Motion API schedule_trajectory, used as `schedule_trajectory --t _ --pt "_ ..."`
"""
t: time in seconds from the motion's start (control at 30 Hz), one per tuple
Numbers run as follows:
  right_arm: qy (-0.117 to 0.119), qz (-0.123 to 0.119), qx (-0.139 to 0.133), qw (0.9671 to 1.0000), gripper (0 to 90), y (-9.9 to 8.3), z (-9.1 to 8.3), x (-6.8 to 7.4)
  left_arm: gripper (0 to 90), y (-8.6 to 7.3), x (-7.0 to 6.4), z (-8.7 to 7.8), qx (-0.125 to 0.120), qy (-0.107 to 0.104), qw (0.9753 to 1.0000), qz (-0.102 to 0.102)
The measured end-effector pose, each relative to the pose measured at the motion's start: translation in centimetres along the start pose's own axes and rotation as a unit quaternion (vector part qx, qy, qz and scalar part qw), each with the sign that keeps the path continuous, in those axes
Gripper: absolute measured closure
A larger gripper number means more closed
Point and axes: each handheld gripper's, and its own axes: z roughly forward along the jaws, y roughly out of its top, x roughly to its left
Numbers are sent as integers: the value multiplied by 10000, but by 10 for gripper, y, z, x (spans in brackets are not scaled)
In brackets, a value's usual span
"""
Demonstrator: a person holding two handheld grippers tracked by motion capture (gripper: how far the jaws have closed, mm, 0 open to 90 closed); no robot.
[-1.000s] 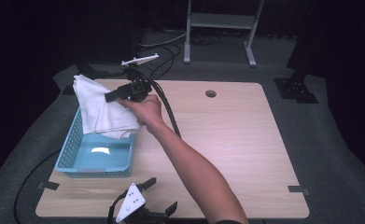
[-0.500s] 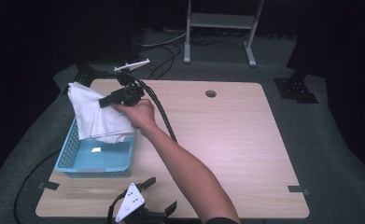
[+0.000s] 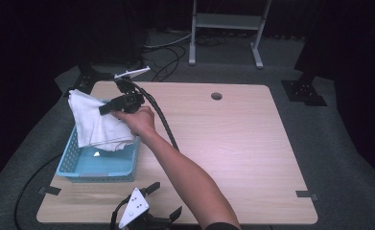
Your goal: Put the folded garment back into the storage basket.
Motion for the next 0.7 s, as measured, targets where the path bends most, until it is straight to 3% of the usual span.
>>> schedule_trajectory --t 0.33,0.6,0.7 --pt "-5 241 31 9997 739 -7 14 -10 6 0 1 -1 -35 14 10000 -66" --pt "-116 487 -62 9987 739 -14 22 -18 6 0 2 -1 -41 30 10000 -59" --pt "-271 534 -90 9982 739 -16 24 -21 6 1 2 -2 -42 40 10000 -53"
